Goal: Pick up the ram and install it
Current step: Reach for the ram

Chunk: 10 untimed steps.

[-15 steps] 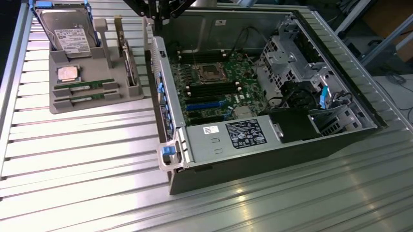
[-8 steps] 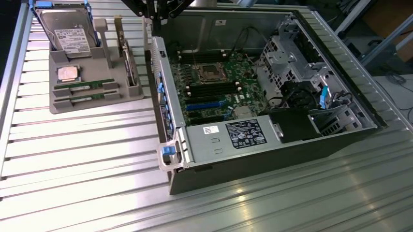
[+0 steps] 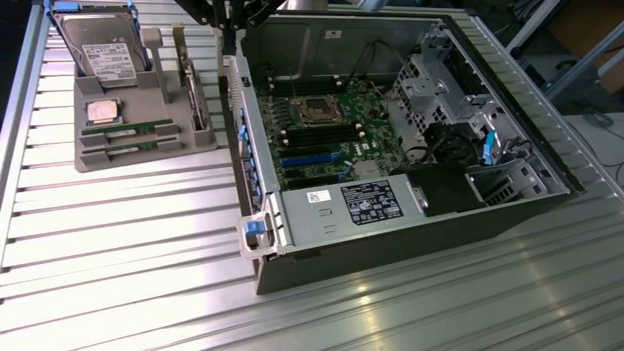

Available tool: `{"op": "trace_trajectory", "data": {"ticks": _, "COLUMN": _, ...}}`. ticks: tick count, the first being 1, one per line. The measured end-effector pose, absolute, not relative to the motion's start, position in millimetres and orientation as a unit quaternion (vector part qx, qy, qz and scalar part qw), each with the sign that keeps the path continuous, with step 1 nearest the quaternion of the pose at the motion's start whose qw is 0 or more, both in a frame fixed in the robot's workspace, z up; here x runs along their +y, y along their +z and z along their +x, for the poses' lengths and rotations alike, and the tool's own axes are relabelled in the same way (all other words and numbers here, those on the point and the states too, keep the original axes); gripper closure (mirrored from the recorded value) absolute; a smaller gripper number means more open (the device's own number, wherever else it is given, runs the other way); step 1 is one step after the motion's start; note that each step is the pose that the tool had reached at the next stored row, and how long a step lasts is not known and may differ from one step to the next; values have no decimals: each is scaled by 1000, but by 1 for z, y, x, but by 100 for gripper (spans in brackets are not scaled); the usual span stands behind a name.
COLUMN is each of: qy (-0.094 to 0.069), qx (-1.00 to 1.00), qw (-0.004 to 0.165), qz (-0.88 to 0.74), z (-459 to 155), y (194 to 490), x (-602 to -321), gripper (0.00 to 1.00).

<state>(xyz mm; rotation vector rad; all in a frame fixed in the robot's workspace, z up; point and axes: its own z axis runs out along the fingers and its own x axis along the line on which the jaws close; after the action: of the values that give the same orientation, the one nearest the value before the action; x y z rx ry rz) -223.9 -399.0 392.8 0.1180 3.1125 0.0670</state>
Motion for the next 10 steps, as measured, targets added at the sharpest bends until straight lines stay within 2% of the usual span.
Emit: {"op": "trace_trajectory", "data": {"ticks": 10, "qy": 21, "qx": 999, "qw": 13, "qz": 38, "z": -230, "y": 393, "x": -399, "gripper": 89}}
